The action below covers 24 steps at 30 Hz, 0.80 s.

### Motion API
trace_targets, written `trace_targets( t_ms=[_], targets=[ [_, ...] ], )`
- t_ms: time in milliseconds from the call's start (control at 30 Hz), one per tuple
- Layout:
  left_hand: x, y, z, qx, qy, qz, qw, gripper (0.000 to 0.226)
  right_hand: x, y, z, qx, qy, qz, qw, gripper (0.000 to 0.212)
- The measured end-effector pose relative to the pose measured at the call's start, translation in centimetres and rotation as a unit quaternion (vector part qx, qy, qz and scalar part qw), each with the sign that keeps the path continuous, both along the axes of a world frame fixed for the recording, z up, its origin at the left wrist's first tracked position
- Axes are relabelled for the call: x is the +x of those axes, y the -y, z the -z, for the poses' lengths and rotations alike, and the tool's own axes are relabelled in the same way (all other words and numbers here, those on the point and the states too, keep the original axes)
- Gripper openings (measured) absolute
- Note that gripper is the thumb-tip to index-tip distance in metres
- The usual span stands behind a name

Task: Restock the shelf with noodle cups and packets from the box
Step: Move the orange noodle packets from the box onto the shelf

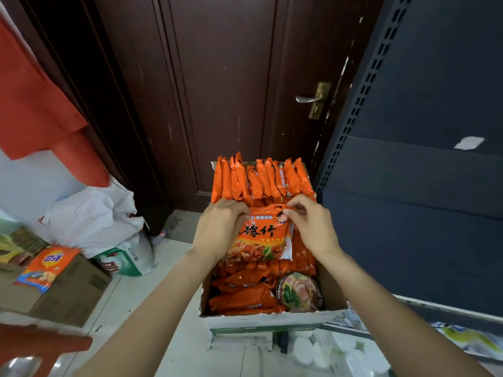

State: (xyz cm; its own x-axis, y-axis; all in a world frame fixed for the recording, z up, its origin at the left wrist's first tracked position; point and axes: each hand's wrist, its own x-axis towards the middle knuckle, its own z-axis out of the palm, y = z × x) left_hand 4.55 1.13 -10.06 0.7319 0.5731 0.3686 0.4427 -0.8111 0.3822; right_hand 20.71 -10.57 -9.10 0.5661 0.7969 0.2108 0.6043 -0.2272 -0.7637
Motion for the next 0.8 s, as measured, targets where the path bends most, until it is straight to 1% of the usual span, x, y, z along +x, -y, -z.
trace_targets(
  t_ms=[67,200,267,333,433,533,667,733,800],
  targets=[
    [0.6,0.5,-1.3,0.013,0.022,0.011,1.0,0.011,0.9,1.1,-1.2,0.021,-0.035,-0.011,0.999,0.002],
    [3.1,2.1,-4.6,0.041,0.064,0.041,0.996,0.009,3.6,4.1,-4.0,0.058,-0.146,-0.031,0.987,0.011],
    [5.1,3.3,-6.4,0.039,0.087,0.054,0.994,0.011,5.2,5.8,-5.1,0.059,-0.188,-0.029,0.98,0.018],
    [7.6,4.8,-7.9,0.037,0.104,0.063,0.992,0.012,7.0,7.7,-5.9,0.069,-0.214,-0.014,0.974,0.021],
    [12.0,7.7,-9.5,0.041,0.119,0.078,0.989,0.011,10.1,11.5,-7.3,0.09,-0.225,0.01,0.97,0.02],
    [16.9,11.7,-10.4,0.021,0.122,0.09,0.988,0.012,13.7,16.3,-8.6,0.103,-0.223,0.02,0.969,0.021],
    [24.1,18.8,-10.8,-0.002,0.135,0.104,0.985,0.013,19.7,23.1,-9.0,0.07,-0.192,0.047,0.978,0.048],
    [27.8,22.5,-10.8,-0.025,0.128,0.108,0.986,0.014,23.2,26.6,-8.8,0.063,-0.184,0.058,0.979,0.051],
    [31.5,25.7,-10.3,-0.065,0.121,0.109,0.985,0.015,26.6,30.1,-8.7,0.063,-0.173,0.071,0.98,0.049]
  ],
)
